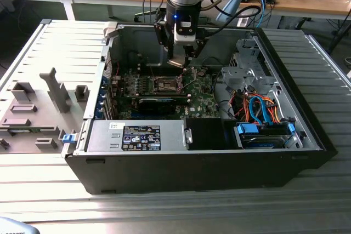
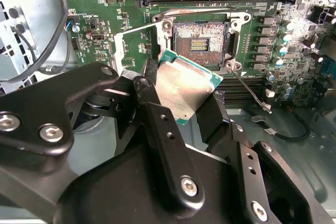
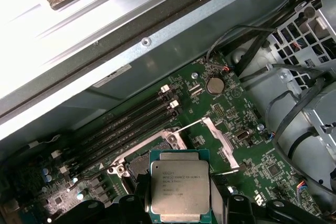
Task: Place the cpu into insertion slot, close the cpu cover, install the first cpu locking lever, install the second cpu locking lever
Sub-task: 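Place the cpu into insertion slot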
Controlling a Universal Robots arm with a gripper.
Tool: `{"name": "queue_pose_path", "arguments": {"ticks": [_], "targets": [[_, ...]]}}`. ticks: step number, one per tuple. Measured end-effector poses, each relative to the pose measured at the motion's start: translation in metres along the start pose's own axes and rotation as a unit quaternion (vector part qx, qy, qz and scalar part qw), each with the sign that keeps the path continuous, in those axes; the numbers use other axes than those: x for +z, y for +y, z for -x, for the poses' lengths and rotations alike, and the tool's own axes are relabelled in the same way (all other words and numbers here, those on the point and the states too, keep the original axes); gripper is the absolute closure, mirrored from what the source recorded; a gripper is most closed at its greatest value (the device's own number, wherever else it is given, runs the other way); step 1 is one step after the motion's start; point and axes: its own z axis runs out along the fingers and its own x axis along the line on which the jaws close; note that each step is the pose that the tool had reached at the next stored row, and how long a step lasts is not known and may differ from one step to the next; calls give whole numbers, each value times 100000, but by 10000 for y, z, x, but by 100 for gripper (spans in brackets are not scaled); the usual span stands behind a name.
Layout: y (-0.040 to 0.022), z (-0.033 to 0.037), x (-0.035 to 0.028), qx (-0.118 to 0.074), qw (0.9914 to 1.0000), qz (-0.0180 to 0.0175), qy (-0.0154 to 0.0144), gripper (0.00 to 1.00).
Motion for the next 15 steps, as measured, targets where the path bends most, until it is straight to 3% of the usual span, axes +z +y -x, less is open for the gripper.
{"name": "queue_pose_path", "arguments": {"ticks": [15], "targets": [[0,0,0,1005,99995,16,-57,45]]}}
